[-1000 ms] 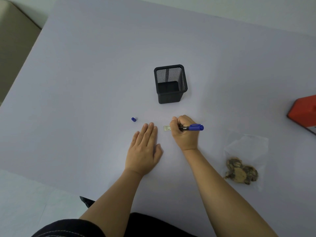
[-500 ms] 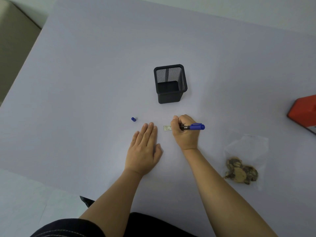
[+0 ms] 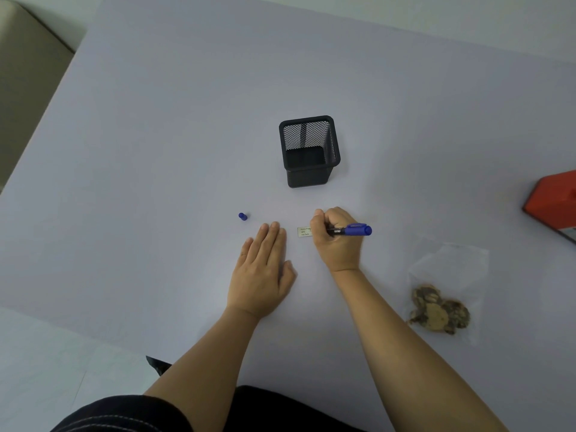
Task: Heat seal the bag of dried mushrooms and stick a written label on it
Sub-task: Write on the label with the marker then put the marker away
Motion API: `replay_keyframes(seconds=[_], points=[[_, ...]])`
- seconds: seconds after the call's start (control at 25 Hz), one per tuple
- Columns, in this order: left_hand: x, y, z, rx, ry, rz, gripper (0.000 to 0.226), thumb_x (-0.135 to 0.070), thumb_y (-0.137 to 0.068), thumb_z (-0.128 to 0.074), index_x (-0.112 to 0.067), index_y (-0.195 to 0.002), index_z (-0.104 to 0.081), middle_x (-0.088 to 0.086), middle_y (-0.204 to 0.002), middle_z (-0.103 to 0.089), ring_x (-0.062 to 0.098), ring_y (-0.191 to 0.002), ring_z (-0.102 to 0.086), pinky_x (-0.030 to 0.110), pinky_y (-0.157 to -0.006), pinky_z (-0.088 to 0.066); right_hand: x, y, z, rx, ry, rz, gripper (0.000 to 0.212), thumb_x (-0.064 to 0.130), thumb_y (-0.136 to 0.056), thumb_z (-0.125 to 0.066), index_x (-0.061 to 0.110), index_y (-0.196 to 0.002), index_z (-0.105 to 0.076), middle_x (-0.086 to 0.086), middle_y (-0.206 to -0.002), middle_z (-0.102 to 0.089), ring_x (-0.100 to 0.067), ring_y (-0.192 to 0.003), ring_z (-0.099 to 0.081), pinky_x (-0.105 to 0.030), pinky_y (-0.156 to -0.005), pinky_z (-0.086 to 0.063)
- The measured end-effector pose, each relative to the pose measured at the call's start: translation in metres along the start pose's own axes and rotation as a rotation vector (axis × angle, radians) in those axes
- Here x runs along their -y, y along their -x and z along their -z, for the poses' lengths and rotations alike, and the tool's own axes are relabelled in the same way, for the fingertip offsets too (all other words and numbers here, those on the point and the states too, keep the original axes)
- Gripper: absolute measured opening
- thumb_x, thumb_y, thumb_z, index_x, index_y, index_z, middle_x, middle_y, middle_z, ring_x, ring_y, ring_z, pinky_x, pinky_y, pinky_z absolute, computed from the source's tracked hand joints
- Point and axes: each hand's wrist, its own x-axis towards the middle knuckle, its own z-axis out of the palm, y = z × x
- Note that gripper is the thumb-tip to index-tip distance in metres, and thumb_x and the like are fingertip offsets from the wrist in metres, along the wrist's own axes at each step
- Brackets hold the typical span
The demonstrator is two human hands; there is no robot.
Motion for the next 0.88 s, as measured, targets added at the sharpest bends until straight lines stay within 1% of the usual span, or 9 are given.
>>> replay_keyframes(seconds=[0.16, 0.28, 0.4, 0.48, 0.6, 0.68, 0.76, 0.8, 0.88], points=[[-0.001, 0.0, 0.001, -0.029, 0.004, -0.004, 0.057, -0.034, -0.09, -0.035, -0.007, -0.141, -0.038, 0.01, -0.148, -0.038, 0.021, -0.14, -0.021, 0.043, -0.114, -0.016, 0.0, 0.001, 0.0, 0.002, 0.007, -0.012, 0.04, 0.022, -0.086, -0.049, 0.004, -0.052, -0.038, -0.007, -0.049, -0.039, -0.014, -0.048, -0.036, -0.019, -0.046, -0.034], [-0.003, 0.001, 0.0, -0.026, 0.022, -0.007, 0.057, -0.034, -0.09, -0.035, -0.007, -0.141, -0.038, 0.01, -0.148, -0.038, 0.021, -0.14, -0.022, 0.042, -0.114, -0.016, 0.003, 0.001, 0.001, -0.009, -0.003, -0.039, 0.042, 0.022, -0.085, -0.049, -0.001, -0.052, -0.036, -0.014, -0.048, -0.04, -0.024, -0.051, -0.037, -0.028, -0.045, -0.036], [-0.002, -0.001, 0.002, -0.035, 0.077, -0.01, 0.055, -0.033, -0.089, -0.038, -0.007, -0.138, -0.043, 0.011, -0.146, -0.042, 0.023, -0.14, -0.029, 0.042, -0.114, -0.018, 0.013, -0.003, 0.005, -0.037, -0.064, -0.126, 0.039, 0.022, -0.085, -0.051, 0.01, -0.052, -0.035, -0.004, -0.046, -0.036, -0.014, -0.047, -0.038, -0.018, -0.045, -0.034], [0.001, 0.001, 0.007, -0.097, 0.24, -0.028, 0.047, -0.027, -0.088, -0.045, -0.008, -0.131, -0.05, 0.012, -0.137, -0.052, 0.024, -0.132, -0.042, 0.041, -0.113, -0.031, 0.019, -0.005, 0.015, -0.069, -0.126, -0.224, 0.041, 0.015, -0.087, -0.056, 0.016, -0.052, -0.036, 0.003, -0.044, -0.037, -0.008, -0.044, -0.04, -0.014, -0.046, -0.035], [0.006, 0.003, 0.02, -0.258, 0.437, -0.049, 0.033, -0.019, -0.085, -0.051, -0.01, -0.117, -0.051, 0.015, -0.113, -0.058, 0.023, -0.104, -0.054, 0.038, -0.088, -0.048, 0.023, -0.006, 0.037, -0.098, -0.167, -0.361, 0.043, 0.014, -0.089, -0.058, 0.016, -0.051, -0.037, 0.007, -0.044, -0.041, -0.006, -0.045, -0.04, -0.023, -0.048, -0.038], [0.009, -0.005, 0.034, -0.329, 0.405, 0.071, 0.029, -0.022, -0.087, -0.051, -0.011, -0.114, -0.052, 0.014, -0.113, -0.054, 0.025, -0.092, -0.057, 0.036, -0.078, -0.053, 0.029, -0.009, 0.049, -0.097, -0.158, -0.423, 0.041, 0.022, -0.091, -0.056, 0.011, -0.054, -0.041, -0.002, -0.047, -0.046, -0.011, -0.046, -0.046, -0.026, -0.051, -0.041], [0.009, -0.02, 0.05, -0.289, 0.386, 0.289, 0.033, -0.022, -0.088, -0.054, -0.015, -0.12, -0.051, 0.012, -0.124, -0.046, 0.021, -0.087, -0.054, 0.035, -0.072, -0.053, 0.039, -0.014, 0.057, -0.081, -0.17, -0.495, 0.04, 0.026, -0.093, -0.052, 0.009, -0.057, -0.045, -0.003, -0.05, -0.05, -0.007, -0.044, -0.051, -0.02, -0.05, -0.045], [0.011, -0.029, 0.055, -0.248, 0.377, 0.357, 0.037, -0.022, -0.089, -0.055, -0.018, -0.125, -0.049, 0.01, -0.13, -0.041, 0.017, -0.087, -0.051, 0.035, -0.072, -0.051, 0.044, -0.017, 0.059, -0.075, -0.208, -0.54, 0.039, 0.026, -0.094, -0.05, 0.01, -0.059, -0.048, -0.002, -0.054, -0.054, -0.005, -0.045, -0.054, -0.017, -0.05, -0.047], [0.014, -0.044, 0.063, -0.157, 0.371, 0.359, 0.041, -0.022, -0.091, -0.054, -0.021, -0.131, -0.046, 0.01, -0.137, -0.034, 0.018, -0.091, -0.05, 0.035, -0.077, -0.049, 0.054, -0.02, 0.063, -0.073, -0.359, -0.645, 0.034, 0.02, -0.095, -0.044, 0.012, -0.064, -0.054, -0.003, -0.063, -0.06, -0.008, -0.053, -0.061, -0.017, -0.053, -0.051]])
